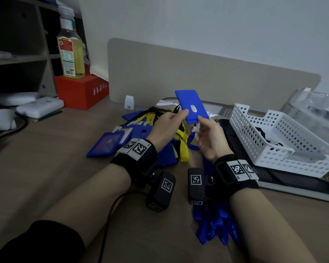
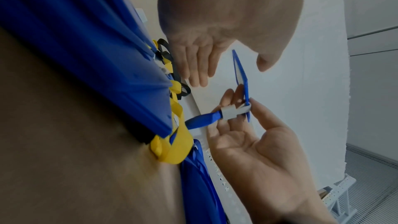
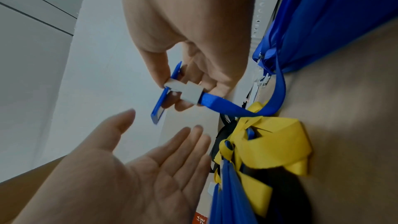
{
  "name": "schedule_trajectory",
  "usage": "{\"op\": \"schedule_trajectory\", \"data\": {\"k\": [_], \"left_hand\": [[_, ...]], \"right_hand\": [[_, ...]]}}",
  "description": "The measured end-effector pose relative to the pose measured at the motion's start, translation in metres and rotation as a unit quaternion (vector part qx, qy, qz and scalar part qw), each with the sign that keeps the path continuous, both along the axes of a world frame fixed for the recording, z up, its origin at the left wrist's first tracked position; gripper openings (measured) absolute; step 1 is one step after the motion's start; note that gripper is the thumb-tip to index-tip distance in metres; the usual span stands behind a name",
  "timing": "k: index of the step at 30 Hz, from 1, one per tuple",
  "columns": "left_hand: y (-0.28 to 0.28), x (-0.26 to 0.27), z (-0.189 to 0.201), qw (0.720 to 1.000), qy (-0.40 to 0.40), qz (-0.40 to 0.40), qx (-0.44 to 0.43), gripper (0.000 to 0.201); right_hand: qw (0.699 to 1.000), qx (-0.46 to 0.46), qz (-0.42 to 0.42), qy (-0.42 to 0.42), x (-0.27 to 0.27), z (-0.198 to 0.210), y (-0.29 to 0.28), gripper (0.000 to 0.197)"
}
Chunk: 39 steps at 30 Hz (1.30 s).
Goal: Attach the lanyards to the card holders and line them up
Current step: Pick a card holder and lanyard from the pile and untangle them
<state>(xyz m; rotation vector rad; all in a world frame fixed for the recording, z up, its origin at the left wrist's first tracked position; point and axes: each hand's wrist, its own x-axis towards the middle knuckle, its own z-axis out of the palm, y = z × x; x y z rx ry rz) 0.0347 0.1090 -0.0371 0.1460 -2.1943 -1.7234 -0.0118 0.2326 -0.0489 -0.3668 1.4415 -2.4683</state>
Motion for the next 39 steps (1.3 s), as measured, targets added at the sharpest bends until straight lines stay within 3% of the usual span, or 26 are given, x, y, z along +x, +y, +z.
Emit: {"op": "schedule_trajectory", "data": {"k": [5, 8, 14, 22, 26, 36, 39], "left_hand": [[0.009, 0.005, -0.001, 0.993, -0.041, -0.112, 0.003, 0.034], [0.008, 0.007, -0.004, 0.993, -0.021, -0.117, -0.02, 0.04], [0.009, 0.011, 0.001, 0.996, 0.008, -0.091, -0.006, 0.049], [0.006, 0.017, 0.005, 0.99, -0.028, -0.131, -0.03, 0.036], [0.004, 0.018, 0.015, 0.991, -0.001, -0.132, 0.03, 0.04], [-0.021, 0.044, 0.048, 0.994, -0.031, -0.1, 0.037, 0.032], [-0.038, 0.054, 0.057, 0.996, -0.032, -0.077, 0.036, 0.032]], "right_hand": [[0.997, 0.062, -0.028, 0.033, 0.003, 0.002, -0.003, 0.043], [0.996, 0.072, -0.027, 0.037, 0.002, 0.002, -0.003, 0.036], [1.0, 0.002, -0.009, 0.029, 0.003, 0.003, -0.003, 0.022], [0.999, -0.028, -0.04, 0.017, 0.0, 0.002, -0.004, 0.01], [0.999, -0.031, -0.041, 0.005, -0.001, 0.006, -0.006, 0.008], [0.998, 0.018, -0.058, 0.027, -0.018, 0.071, -0.032, 0.008], [0.998, 0.014, -0.047, 0.028, -0.015, 0.095, -0.051, 0.02]]}}
